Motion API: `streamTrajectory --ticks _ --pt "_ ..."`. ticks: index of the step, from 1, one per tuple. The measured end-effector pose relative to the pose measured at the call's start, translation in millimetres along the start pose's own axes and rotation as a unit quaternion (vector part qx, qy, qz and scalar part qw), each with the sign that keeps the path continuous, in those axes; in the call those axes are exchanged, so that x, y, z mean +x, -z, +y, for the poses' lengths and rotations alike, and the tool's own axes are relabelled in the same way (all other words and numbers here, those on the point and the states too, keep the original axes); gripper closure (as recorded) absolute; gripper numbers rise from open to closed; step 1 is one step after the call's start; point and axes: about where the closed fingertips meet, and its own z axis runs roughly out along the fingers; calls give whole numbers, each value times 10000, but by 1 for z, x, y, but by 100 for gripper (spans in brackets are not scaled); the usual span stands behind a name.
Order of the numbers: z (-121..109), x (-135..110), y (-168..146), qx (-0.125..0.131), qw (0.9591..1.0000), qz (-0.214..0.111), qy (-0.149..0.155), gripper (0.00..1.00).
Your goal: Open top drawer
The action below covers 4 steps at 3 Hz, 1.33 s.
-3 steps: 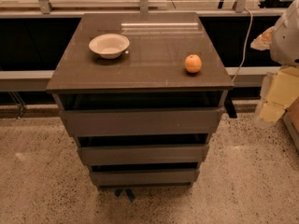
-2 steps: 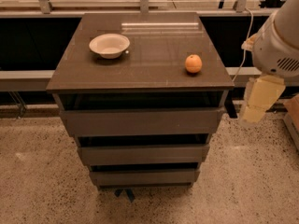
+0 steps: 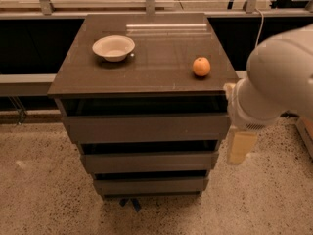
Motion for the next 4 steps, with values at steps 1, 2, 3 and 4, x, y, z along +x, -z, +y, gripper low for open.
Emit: streamTrajectory --ticks 1,2,3,4 --pt "-5 -7 -9 231 9994 -153 184 0" --pt "-6 -8 -8 243 9994 -159 170 0" --pt "-2 -24 -26 190 9968 -599 497 0" --pt "10 -38 -56 373 9905 -1116 705 0"
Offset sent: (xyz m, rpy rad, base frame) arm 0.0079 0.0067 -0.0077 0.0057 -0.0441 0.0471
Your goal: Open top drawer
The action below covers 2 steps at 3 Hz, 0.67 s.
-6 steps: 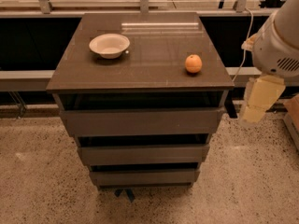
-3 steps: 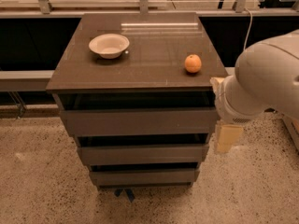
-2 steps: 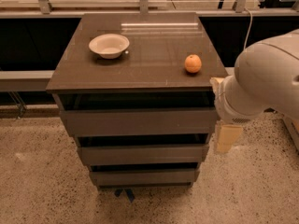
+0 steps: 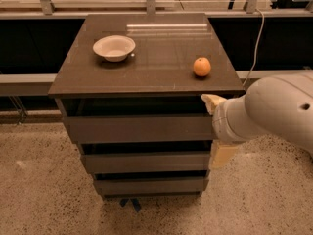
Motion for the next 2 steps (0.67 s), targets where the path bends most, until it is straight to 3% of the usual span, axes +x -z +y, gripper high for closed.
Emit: streamTrajectory --ticks 1,2 --pt "11 -22 -47 348 9983 -374 292 0" --pt "11 -40 -79 492 9964 -472 498 0"
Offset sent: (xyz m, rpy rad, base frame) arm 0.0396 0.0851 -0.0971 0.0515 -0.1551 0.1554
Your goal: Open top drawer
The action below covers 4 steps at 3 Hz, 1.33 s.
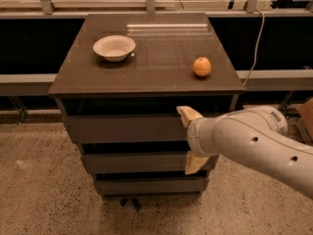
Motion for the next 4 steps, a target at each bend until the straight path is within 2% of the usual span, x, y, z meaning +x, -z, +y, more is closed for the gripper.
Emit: streamTrajectory --ticks 1,2,3,4 --pt "0 -13 -35 10 9999 -98 135 0" --pt "0 -21 -56 12 9996 -156 217 0" --pt "-9 -28 -81 -95 9993 -249 273 0" --pt "-28 -30 -108 -286 9986 -343 266 0"
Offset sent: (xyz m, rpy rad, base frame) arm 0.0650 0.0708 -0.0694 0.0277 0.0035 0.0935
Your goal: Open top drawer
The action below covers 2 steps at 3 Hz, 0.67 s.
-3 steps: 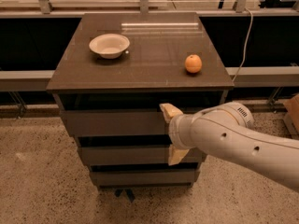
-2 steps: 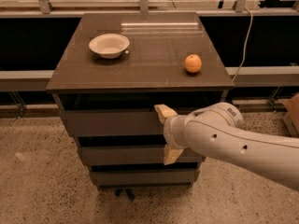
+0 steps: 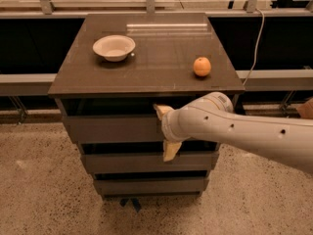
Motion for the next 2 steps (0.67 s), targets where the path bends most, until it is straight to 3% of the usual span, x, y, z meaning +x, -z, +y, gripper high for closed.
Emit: streamTrajectory --ticks 1,2 --pt "-21 3 -19 -203 9998 -78 -21 1" --pt "-37 5 -32 -405 9991 -117 -49 13"
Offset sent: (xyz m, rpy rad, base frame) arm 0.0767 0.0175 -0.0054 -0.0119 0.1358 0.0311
